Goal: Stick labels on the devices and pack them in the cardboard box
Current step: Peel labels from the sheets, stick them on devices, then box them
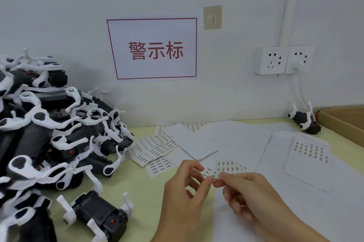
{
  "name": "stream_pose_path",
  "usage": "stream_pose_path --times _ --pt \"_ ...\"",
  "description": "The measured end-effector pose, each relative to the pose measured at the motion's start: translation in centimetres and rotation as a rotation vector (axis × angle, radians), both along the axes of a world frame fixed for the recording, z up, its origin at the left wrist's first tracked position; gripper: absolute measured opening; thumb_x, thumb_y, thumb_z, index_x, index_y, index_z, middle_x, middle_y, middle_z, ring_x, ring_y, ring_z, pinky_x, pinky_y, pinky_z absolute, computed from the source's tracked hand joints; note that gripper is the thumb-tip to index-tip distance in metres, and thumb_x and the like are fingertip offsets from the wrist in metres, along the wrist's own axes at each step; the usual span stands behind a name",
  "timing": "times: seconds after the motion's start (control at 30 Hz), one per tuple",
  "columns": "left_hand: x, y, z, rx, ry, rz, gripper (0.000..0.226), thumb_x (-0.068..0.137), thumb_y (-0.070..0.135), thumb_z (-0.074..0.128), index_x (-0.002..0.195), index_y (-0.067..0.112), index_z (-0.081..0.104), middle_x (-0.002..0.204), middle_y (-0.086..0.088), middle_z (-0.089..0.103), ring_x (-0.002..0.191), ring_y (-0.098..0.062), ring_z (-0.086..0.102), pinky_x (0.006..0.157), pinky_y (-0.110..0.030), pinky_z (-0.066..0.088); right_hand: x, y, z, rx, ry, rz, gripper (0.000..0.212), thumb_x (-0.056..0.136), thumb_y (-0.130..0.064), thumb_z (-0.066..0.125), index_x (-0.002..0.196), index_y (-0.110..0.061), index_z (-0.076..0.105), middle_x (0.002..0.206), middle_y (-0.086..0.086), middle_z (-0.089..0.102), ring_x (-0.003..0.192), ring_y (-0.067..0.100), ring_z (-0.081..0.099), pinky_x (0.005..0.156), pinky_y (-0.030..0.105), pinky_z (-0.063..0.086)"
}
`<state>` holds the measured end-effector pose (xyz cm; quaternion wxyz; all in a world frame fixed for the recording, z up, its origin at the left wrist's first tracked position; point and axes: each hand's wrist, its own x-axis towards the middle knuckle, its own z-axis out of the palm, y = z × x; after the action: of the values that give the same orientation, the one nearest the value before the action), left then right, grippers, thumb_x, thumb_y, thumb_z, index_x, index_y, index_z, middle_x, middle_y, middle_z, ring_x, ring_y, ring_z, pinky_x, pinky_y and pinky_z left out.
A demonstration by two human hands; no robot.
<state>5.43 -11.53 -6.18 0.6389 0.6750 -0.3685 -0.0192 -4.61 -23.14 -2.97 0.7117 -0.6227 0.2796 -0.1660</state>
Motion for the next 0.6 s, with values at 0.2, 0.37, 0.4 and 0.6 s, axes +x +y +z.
stream_pose_path --times 0.2,0.37,0.4,0.6 --pt "-0.12 0.07 0.02 0.000 -0.013 -0.019 0.022 0.075 0.033 0.076 0.087 0.037 0.059 0.074 0.009 0.065 0.058 -0.006 0.056 0.049 -0.022 0.039 -0.05 -0.17 -0.24 -0.017 -0.047 0.008 0.025 0.089 -0.014 0.067 0.068 -0.005 0.077 0.060 0.009 0.055 0.042 0.016 0.041 0.037 0.020 0.025" --pt "-0.08 0.09 -0.02 0.038 -0.020 -0.042 0.019 0.080 0.023 0.079 0.085 0.033 0.064 0.076 0.012 0.066 0.060 -0.004 0.057 0.050 -0.018 0.038 -0.10 -0.30 -0.47 -0.151 -0.042 -0.080 0.024 0.090 -0.013 0.066 0.068 -0.013 0.077 0.056 0.005 0.057 0.044 0.016 0.044 0.039 0.021 0.030" --pt "-0.16 0.08 0.05 0.041 -0.019 -0.047 0.014 0.078 0.028 0.075 0.086 0.035 0.066 0.076 0.013 0.067 0.061 -0.004 0.057 0.050 -0.018 0.038 -0.09 -0.24 -0.43 -0.215 -0.041 -0.078 0.023 0.090 -0.015 0.066 0.070 -0.018 0.077 0.055 0.002 0.058 0.044 0.015 0.045 0.040 0.019 0.032" --pt "-0.35 0.08 0.14 0.050 -0.034 -0.075 0.007 0.081 0.030 0.065 0.079 0.029 0.071 0.074 0.012 0.068 0.059 -0.008 0.059 0.049 -0.020 0.038 -0.23 0.63 -0.58 -0.564 -0.060 0.012 0.031 0.090 -0.017 0.067 0.070 -0.039 0.073 0.054 -0.005 0.062 0.047 0.003 0.050 0.053 0.015 0.041"
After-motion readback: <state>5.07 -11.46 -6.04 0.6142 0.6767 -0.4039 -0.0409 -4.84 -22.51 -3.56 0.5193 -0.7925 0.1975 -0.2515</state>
